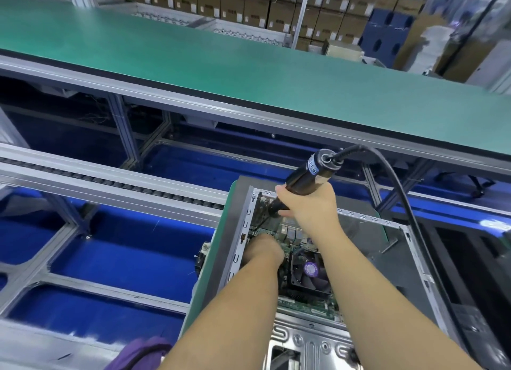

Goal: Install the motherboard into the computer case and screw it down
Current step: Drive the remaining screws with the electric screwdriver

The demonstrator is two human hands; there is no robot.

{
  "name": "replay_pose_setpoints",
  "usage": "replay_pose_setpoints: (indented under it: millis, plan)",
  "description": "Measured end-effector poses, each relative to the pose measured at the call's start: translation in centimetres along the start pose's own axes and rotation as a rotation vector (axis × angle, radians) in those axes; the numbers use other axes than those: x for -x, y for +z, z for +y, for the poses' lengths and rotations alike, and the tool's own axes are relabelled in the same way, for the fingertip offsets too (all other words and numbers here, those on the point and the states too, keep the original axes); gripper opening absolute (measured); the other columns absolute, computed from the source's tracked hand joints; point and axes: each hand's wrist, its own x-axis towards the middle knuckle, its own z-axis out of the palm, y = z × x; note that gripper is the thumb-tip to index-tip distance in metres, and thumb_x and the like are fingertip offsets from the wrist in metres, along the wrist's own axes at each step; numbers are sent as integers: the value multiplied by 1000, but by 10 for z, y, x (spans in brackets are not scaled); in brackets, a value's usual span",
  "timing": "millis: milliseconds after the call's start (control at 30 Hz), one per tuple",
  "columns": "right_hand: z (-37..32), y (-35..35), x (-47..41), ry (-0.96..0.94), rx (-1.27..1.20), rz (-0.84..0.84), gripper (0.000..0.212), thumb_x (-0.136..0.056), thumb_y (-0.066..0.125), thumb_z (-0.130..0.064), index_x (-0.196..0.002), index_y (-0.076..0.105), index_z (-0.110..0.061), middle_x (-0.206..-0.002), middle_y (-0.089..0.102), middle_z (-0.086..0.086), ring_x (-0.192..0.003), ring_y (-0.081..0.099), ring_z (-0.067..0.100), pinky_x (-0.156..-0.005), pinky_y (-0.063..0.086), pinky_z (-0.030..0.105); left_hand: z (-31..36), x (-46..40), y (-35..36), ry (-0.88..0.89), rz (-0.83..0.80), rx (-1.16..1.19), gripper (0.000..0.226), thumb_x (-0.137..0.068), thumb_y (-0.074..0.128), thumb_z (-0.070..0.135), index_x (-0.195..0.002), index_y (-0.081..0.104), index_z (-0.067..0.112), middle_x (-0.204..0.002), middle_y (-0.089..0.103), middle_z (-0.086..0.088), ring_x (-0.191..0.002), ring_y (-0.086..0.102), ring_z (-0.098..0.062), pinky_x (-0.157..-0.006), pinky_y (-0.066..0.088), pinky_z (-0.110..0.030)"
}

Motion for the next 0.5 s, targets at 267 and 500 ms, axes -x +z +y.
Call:
replay_pose_setpoints:
  millis: [267,500]
  plan:
    - [-4,3,-11,19,-4,-14,10,-84,78,-9,-84,68,-7,-76,70,-1,-86,72,21,-61,63,31,2,-4,3,-19,22,-3,38,-90,51,9,-128,54,7,-122,62,-11,-108,63,-28,-84,54,-37]
    - [-7,9,-17,8,21,-36,10,-83,78,-9,-79,70,-13,-72,70,-5,-83,71,18,-57,61,27,3,-1,3,-38,40,21,29,-88,54,10,-116,62,10,-110,66,-8,-99,65,-26,-86,56,-37]
